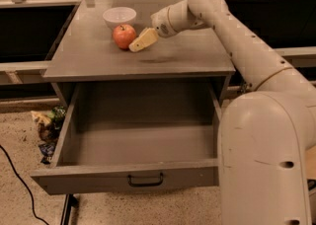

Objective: Place apple into top drawer

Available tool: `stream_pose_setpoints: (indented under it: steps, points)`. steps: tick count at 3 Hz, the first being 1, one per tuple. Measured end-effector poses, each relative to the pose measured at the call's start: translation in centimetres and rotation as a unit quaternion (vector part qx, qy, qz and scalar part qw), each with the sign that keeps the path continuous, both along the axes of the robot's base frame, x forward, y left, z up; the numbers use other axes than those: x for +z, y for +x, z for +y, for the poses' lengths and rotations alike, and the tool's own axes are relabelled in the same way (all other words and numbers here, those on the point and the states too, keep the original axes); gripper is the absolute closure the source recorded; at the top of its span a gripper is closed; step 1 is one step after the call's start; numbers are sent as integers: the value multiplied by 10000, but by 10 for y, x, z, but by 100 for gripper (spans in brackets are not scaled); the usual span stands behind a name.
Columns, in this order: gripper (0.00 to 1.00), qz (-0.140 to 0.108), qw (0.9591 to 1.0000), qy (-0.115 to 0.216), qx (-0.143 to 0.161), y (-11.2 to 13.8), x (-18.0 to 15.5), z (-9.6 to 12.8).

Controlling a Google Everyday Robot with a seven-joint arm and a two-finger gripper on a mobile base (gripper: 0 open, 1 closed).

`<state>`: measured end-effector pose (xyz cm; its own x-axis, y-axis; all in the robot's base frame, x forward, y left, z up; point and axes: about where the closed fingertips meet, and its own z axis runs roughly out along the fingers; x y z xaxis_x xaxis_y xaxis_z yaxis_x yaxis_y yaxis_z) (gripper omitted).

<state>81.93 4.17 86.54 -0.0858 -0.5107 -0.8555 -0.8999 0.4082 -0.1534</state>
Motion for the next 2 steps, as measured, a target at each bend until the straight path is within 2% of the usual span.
stream_pose_setpoints:
  steps: [2]
  points:
    - [0,-244,9984,492,-133,13,4,30]
